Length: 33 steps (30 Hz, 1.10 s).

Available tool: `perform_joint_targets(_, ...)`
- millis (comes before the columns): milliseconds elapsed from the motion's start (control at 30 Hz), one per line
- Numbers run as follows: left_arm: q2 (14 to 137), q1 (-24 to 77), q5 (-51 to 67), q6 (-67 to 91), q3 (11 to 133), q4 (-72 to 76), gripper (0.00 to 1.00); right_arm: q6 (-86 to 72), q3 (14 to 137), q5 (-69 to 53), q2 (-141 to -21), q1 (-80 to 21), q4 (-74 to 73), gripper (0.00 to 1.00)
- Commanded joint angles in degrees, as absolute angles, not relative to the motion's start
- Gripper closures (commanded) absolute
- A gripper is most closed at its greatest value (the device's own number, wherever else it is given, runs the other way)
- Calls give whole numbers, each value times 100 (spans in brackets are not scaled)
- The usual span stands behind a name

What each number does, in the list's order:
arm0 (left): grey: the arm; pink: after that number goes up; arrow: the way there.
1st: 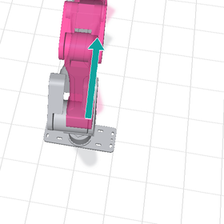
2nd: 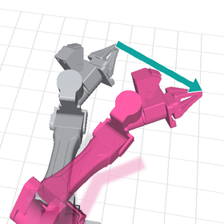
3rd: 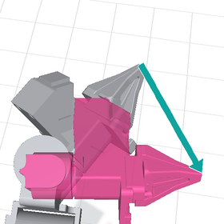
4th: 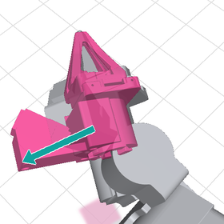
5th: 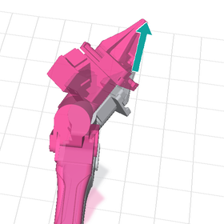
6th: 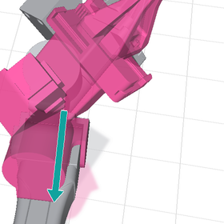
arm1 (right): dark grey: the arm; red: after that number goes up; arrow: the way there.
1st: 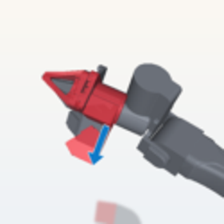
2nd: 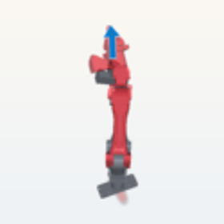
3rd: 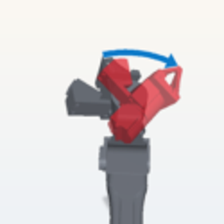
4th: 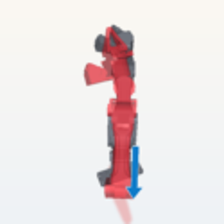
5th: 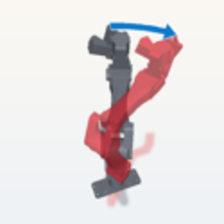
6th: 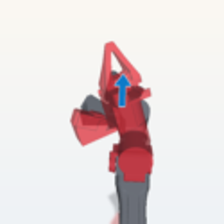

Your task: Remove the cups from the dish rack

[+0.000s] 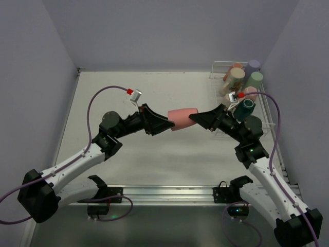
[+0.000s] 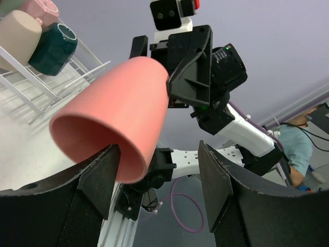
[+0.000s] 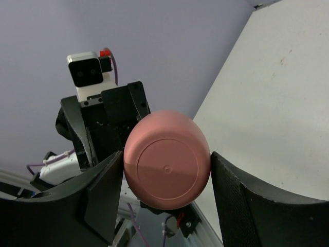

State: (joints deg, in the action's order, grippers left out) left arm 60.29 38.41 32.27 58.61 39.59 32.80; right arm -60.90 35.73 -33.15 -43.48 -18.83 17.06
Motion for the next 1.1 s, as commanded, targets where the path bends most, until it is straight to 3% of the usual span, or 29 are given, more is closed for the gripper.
perform_joint_targets(0,6117,3937,3217,5906,4149,3727,32,-6257,3446,-3708,-4447,-1969,2267,68)
perform_joint_targets(133,6187,3938,3199,5941,4087,3850,46,-6337,3270,-3744,-4526,-2013,2513,68)
perform_joint_targets(167,6187,3946,3182,5941,4087,3858,59,-6346,3252,-3753,-4561,-2004,2540,68)
perform_joint_targets(333,6214,3938,2962,5836,4113,3885,82,-6477,3094,-3849,-4877,-2056,2934,69)
perform_joint_targets(400,6223,3938,2901,5775,4105,3876,100,-6574,3015,-3867,-4939,-2092,3093,70)
perform_joint_targets(500,6109,3946,2664,5574,4087,3597,100,-6627,2866,-3850,-5027,-2136,3261,66)
perform_joint_targets(600,5977,3938,2226,4969,4341,2581,100,-6496,2821,-3736,-4922,-2127,3103,28)
perform_joint_targets(633,5950,3938,2076,4757,4429,2253,100,-6434,2847,-3614,-4870,-2127,2876,9)
perform_joint_targets(667,5933,3937,1865,4572,4656,1954,100,-6355,2891,-3517,-4730,-2136,2674,1)
perform_joint_targets(900,7203,3499,-226,2728,6809,-1901,100,-5424,2945,-2910,-3965,-2127,1303,1)
perform_joint_targets(1067,8618,2708,-1202,2102,8164,-3259,100,-4774,2865,-2497,-3578,-2136,90,1)
